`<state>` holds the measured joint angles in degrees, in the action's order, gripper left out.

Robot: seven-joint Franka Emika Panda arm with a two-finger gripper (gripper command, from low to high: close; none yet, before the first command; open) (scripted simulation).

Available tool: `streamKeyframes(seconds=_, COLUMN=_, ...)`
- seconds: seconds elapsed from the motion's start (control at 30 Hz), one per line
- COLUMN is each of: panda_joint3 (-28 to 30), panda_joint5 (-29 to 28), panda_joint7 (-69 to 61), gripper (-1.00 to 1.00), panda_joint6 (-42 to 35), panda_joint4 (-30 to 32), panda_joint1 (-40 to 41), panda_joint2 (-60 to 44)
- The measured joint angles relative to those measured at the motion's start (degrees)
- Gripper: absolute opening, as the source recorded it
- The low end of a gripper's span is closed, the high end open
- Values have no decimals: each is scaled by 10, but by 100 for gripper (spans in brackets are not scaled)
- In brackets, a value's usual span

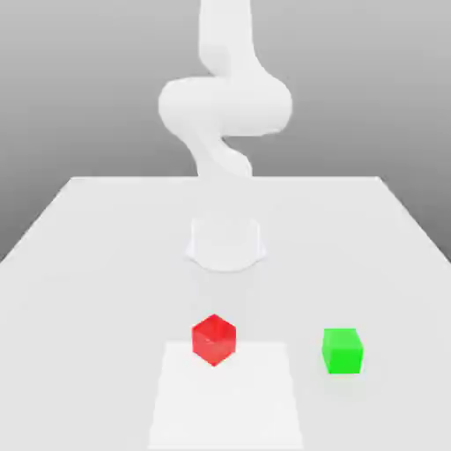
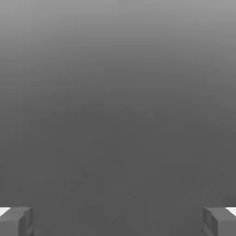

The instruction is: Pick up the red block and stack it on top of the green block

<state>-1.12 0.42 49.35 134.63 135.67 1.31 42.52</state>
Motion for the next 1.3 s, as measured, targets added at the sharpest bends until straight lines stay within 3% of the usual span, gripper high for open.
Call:
streamKeyframes(seconds=0.53, panda_joint3=-78, panda_joint5=30, panda_joint7=295, gripper=0, panda_joint6=235, panda_joint4=306, panda_joint1=91, panda_joint2=-288)
streamKeyframes(seconds=0.77, panda_joint3=-29, panda_joint5=-65, panda_joint7=408, gripper=0, panda_joint6=404, panda_joint4=319, panda_joint1=76, panda_joint2=-500)
streamKeyframes(seconds=0.8, panda_joint3=-16, panda_joint5=-71, panda_joint7=413, gripper=-100, panda_joint6=419, panda_joint4=317, panda_joint1=65, panda_joint2=-517)
streamKeyframes(seconds=1.03, panda_joint3=-13, panda_joint5=-73, panda_joint7=415, gripper=-100, panda_joint6=422, panda_joint4=317, panda_joint1=62, panda_joint2=-519)
streamKeyframes(seconds=1.3, panda_joint3=-36, panda_joint5=9, panda_joint7=356, gripper=-100, panda_joint6=293, panda_joint4=338, panda_joint1=62, panda_joint2=-368)
